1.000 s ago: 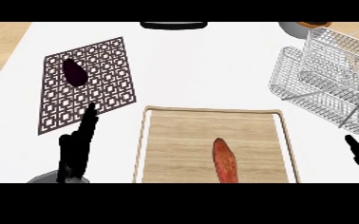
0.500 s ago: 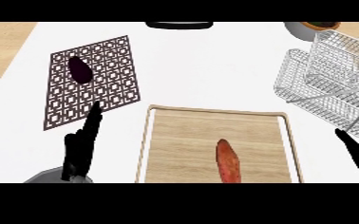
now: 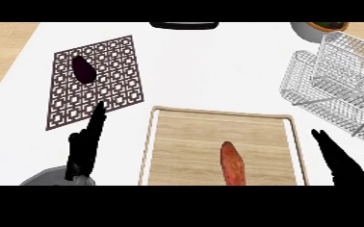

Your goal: Pick the sweet potato from the tray and place it in the tiered basket

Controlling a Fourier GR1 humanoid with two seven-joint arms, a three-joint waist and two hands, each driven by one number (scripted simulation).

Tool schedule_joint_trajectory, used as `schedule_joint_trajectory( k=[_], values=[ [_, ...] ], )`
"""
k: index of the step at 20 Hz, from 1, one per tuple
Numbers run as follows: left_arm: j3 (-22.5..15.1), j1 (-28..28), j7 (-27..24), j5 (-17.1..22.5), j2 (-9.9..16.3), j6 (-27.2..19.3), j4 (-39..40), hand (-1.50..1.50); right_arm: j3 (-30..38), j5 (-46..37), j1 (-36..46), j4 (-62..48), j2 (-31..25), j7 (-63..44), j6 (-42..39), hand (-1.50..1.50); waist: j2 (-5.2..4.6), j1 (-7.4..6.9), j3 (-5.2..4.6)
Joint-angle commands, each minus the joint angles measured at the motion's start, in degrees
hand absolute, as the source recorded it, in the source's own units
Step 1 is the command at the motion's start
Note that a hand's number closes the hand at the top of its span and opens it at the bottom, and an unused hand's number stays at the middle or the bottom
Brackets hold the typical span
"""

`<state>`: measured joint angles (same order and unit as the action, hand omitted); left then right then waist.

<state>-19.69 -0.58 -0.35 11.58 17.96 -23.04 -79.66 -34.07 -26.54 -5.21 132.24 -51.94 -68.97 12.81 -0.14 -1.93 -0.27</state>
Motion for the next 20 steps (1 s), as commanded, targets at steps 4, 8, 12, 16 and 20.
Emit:
schedule_joint_trajectory(
  k=[4, 8, 12, 16, 20],
  values=[
    [2.1, 0.5, 0.8, 0.9, 1.3, 1.5, 1.2, 0.00, -7.8, -7.4, 6.9, -4.0, 11.4, -16.2, -6.7, -1.50, -0.01, 0.45, -0.04],
    [0.7, -2.1, -0.3, -0.2, 0.1, 0.7, 0.3, 0.00, -7.7, -8.1, 10.2, -8.1, 18.3, -16.2, -10.4, -1.50, 0.09, 0.60, 0.02],
    [1.2, -1.2, -0.8, -0.3, -1.1, 0.2, 1.9, 0.00, -10.1, -10.0, 9.7, -13.4, 22.7, -16.3, -13.6, -1.50, 0.06, 1.28, -0.03],
    [1.3, -1.8, 0.7, -0.2, -1.1, -0.3, 0.9, 0.00, -8.2, -9.0, 8.7, -15.8, 26.0, -16.3, -17.4, -1.50, 0.16, 1.65, -0.02],
    [1.7, -2.2, 0.2, -0.5, -0.4, 0.0, -0.4, 0.00, -7.2, -10.7, 9.6, -18.9, 31.9, -16.3, -20.6, -1.50, 0.23, 1.57, -0.04]
  ],
)
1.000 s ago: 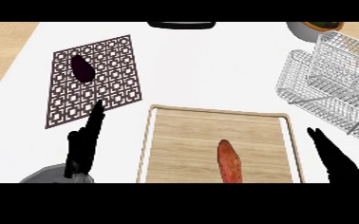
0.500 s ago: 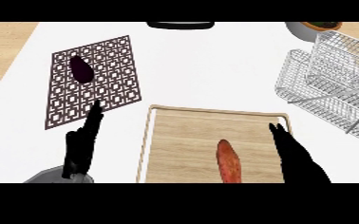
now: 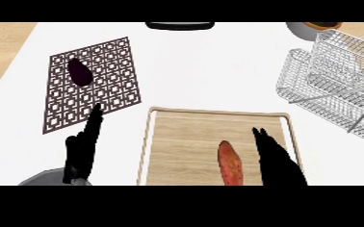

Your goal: Pick the sweet potato from the tray and place it in the tiered basket

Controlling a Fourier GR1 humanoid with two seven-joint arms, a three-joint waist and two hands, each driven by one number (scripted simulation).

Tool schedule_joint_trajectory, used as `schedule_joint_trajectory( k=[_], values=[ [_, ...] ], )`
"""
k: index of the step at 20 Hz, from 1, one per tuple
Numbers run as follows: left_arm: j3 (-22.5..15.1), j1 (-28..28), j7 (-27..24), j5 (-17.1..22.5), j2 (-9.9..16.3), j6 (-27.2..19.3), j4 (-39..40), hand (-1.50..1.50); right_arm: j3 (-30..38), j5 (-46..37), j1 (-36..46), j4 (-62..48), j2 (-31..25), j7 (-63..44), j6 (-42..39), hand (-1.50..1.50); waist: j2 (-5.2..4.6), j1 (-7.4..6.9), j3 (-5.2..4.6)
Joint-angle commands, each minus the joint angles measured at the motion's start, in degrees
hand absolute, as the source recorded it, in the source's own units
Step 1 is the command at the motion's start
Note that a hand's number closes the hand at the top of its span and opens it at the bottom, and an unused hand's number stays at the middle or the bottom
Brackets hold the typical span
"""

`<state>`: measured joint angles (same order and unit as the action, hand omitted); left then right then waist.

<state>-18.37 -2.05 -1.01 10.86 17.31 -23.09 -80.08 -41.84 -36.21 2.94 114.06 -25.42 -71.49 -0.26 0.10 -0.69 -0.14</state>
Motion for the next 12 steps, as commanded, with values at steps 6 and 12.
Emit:
schedule_joint_trajectory(
  k=[6, 12],
  values=[
    [1.2, -0.3, 0.6, 0.6, 0.5, 1.5, 0.7, 0.00, 4.1, -2.0, 3.1, -4.9, 10.1, -13.7, -10.8, -1.50, -0.11, 0.45, -0.03],
    [1.2, -1.8, 0.2, 0.3, -0.1, 1.3, 0.1, 0.00, 3.9, -4.6, 2.9, -10.4, 16.4, -13.7, -13.1, -1.50, -0.09, 0.33, -0.02]
  ],
)
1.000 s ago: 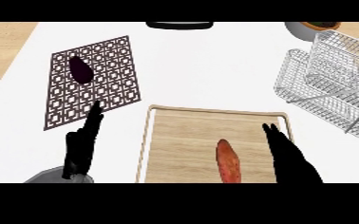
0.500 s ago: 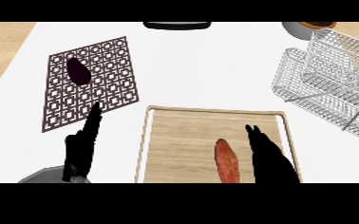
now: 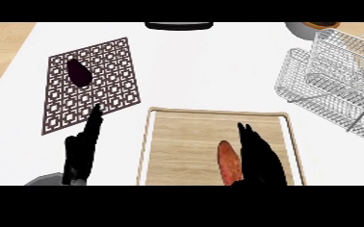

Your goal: Pick the sweet potato from the tray and place it in the tiered basket

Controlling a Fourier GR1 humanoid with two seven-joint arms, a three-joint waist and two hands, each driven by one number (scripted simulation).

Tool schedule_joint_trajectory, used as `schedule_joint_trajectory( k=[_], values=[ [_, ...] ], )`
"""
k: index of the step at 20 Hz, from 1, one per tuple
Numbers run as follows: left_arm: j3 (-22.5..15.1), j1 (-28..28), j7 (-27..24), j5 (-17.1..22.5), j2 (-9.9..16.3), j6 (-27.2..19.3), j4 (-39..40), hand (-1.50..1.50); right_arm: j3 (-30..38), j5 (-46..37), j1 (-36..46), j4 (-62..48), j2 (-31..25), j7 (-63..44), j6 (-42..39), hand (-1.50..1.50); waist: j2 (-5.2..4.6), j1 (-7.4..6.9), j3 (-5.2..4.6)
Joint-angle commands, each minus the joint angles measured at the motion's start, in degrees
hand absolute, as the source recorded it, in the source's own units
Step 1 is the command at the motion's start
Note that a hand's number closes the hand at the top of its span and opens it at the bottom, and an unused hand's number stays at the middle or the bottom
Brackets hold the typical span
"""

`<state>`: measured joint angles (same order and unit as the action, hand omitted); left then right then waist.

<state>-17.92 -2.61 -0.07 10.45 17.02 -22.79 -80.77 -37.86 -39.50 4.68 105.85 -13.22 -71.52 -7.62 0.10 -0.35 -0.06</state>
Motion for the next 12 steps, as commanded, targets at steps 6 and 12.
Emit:
schedule_joint_trajectory(
  k=[6, 12],
  values=[
    [0.8, -1.7, -1.8, 0.2, -0.6, 1.5, 2.1, 0.00, 3.3, -0.4, 0.9, -3.5, 6.5, -12.6, -8.0, -1.50, -0.15, 0.11, -0.04],
    [-0.1, -2.4, -0.9, -1.3, -1.5, 0.5, 0.4, 0.00, 3.9, -3.2, -0.6, -4.4, 10.6, -12.2, -9.0, -1.50, -0.06, 0.14, 0.01]
  ],
)
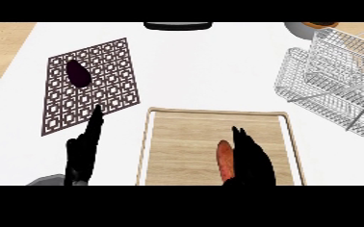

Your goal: Pick the sweet potato from the tray and place it in the tiered basket

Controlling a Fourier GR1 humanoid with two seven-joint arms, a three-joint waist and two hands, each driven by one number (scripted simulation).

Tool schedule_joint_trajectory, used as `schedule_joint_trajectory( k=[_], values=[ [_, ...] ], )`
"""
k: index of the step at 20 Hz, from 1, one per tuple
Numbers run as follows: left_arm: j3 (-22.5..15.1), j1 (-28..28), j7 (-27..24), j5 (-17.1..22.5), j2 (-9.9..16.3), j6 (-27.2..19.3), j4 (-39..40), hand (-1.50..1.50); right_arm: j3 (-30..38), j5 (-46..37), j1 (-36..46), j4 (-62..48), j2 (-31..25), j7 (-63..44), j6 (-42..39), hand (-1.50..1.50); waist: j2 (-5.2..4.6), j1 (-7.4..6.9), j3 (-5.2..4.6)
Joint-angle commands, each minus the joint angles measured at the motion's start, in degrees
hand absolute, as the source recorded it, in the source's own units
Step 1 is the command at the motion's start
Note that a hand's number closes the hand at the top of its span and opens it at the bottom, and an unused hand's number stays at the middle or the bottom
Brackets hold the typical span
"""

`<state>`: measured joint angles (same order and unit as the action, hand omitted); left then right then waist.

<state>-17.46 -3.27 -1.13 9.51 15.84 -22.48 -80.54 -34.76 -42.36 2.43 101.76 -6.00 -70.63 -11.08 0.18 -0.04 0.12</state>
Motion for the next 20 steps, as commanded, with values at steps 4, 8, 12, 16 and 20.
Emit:
schedule_joint_trajectory(
  k=[4, 8, 12, 16, 20],
  values=[
    [1.5, 0.7, 1.7, 0.1, 0.6, 1.5, 0.7, 0.00, 1.4, -3.4, 1.3, -3.3, 4.5, -9.6, -4.3, 1.50, -0.20, -0.03, -0.16],
    [2.4, 2.2, 1.6, -0.3, -0.4, 2.5, 3.7, 0.00, 4.0, -3.4, 1.8, -3.6, 4.0, -3.8, -5.5, 1.50, -0.23, 0.07, -0.15],
    [2.6, -0.7, -1.6, -0.5, -1.5, 2.1, 3.2, 0.00, -1.0, -10.1, 0.8, -7.6, 3.2, 0.9, -3.6, 1.50, -0.21, -0.20, -0.16],
    [3.6, -2.8, -1.2, -0.2, 0.4, 2.6, 0.9, 0.00, 10.8, -2.9, -9.4, 2.3, -18.6, 21.1, -4.7, 1.50, 0.03, 1.48, -0.09],
    [3.7, -2.1, 1.4, -0.2, -0.6, 0.3, -0.5, 0.00, 23.0, 2.6, -12.0, -1.7, -31.3, 37.1, -1.9, 1.50, -0.01, 3.61, 0.28]
  ],
)
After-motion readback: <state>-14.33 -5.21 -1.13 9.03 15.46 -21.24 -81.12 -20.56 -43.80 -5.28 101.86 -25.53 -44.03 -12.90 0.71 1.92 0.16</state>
